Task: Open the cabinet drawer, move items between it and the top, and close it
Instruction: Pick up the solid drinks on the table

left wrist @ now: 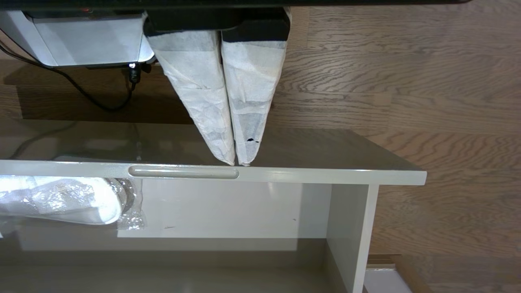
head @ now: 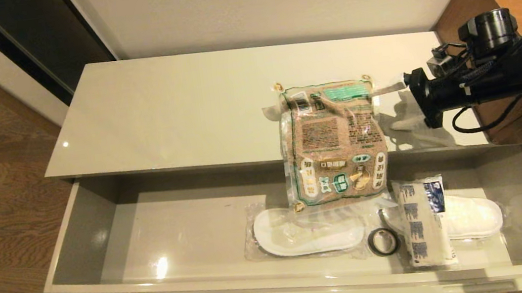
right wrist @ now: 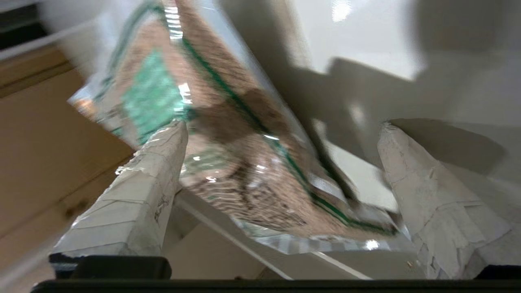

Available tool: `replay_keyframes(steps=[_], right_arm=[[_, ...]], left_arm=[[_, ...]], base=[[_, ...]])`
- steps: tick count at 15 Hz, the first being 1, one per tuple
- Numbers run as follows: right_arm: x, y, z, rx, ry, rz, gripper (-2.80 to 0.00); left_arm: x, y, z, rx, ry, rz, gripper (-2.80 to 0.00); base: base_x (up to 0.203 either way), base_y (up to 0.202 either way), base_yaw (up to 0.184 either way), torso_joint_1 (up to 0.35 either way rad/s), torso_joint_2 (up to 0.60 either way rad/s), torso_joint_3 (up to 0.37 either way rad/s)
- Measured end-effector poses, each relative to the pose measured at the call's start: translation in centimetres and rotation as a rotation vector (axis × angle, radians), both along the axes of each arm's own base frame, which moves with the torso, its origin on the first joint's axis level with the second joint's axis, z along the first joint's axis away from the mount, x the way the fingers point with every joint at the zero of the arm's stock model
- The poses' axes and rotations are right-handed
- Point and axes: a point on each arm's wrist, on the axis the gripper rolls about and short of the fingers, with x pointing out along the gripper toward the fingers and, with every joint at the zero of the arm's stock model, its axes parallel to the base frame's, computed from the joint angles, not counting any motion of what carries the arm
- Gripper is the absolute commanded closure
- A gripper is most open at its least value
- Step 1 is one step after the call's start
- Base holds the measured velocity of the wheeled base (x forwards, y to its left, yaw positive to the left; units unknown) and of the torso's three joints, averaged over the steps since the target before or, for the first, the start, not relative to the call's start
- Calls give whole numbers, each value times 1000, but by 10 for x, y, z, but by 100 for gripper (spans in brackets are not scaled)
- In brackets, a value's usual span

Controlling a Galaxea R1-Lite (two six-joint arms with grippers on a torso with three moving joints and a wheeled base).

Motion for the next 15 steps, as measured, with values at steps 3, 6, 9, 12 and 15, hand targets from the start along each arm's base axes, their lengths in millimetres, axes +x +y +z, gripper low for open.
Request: replay_keyframes(steps=[3, 6, 9, 12, 15], right_arm=[[6, -1, -9, 50, -42, 94, -280], [12, -2, -21, 73, -73, 160, -280], [19, 1, -31, 92, -97, 197, -280], [27, 8, -40, 85, -113, 209, -280], [32, 24, -46, 75, -107, 228, -280]], left_arm=[[0, 0, 0, 9, 0, 1, 0], [0, 0, 0, 13, 0, -1, 0], [0, 0, 0, 14, -1, -3, 0], [0, 0, 0, 14, 0, -3, 0], [0, 0, 0, 14, -1, -3, 0]], base=[[0, 0, 0, 0, 0, 0], [0, 0, 0, 0, 0, 0], [0, 0, 0, 0, 0, 0], [0, 0, 0, 0, 0, 0], [0, 0, 0, 0, 0, 0]])
